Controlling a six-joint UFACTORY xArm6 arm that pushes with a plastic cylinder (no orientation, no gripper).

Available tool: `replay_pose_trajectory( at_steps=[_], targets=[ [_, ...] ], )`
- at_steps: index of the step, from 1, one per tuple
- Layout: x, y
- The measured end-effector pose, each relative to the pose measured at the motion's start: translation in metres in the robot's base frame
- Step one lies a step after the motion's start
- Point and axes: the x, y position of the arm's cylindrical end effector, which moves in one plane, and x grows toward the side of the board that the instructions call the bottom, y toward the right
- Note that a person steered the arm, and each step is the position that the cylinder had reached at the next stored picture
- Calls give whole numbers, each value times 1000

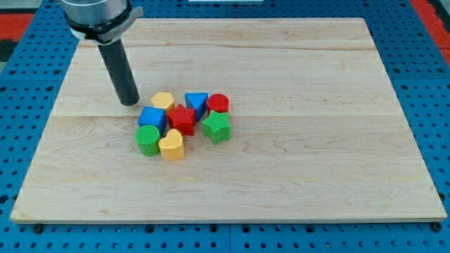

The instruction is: Move the arm to the right of the yellow heart

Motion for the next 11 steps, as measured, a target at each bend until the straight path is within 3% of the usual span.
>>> replay_pose_trajectory(
  at_steps=[2, 4, 5, 9, 11],
  targets=[
    [1, 11],
    [115, -3],
    [138, 10],
    [140, 118],
    [136, 134]
  ],
)
